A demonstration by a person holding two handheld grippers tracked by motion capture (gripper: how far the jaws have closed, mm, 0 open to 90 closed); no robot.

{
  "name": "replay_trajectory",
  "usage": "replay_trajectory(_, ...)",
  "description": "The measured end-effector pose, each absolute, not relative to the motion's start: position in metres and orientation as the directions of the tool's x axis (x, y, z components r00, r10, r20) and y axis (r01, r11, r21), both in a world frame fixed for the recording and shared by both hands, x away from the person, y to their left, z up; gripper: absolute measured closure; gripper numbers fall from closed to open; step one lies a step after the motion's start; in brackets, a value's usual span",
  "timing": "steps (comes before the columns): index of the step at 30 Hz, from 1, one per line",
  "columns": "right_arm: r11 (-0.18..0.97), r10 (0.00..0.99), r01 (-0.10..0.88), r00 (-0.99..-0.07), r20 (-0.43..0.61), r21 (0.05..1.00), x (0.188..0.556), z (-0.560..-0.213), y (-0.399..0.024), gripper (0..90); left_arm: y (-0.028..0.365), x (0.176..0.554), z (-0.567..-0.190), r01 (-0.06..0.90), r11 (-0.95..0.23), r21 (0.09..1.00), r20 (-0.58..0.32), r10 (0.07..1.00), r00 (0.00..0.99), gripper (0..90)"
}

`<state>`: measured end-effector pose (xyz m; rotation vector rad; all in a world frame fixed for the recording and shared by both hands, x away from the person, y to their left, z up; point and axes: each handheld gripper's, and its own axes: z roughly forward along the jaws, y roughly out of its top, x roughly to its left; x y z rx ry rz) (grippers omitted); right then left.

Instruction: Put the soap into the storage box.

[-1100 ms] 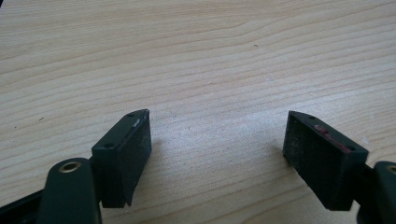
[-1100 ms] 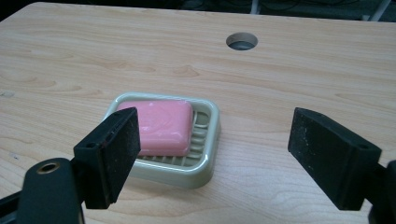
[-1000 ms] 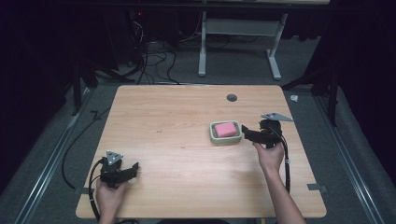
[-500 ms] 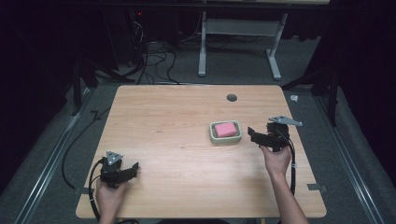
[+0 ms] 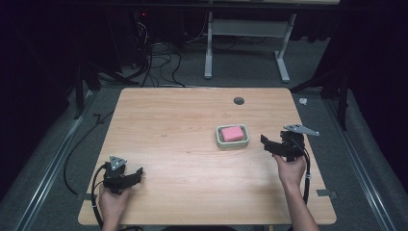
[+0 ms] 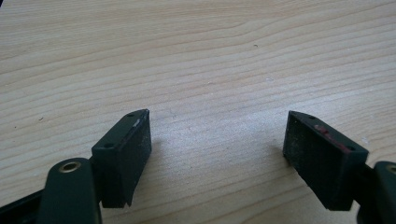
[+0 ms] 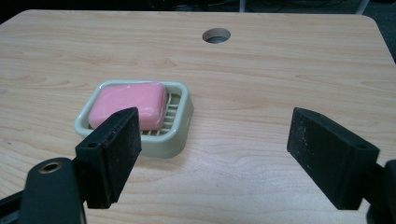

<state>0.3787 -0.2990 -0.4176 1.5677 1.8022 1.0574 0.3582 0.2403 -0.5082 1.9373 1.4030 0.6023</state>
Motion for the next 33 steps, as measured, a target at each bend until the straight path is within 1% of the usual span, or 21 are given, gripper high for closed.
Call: replay_trajectory(33, -0.017, 0.976, 0.584, -0.168, 0.141, 0.812, 0.353, -0.439, -0.314, 18.7, 0.24, 0.358, -0.508, 0.643, -0.204, 0.738, -0.014, 0.948, 0.317, 24.0)
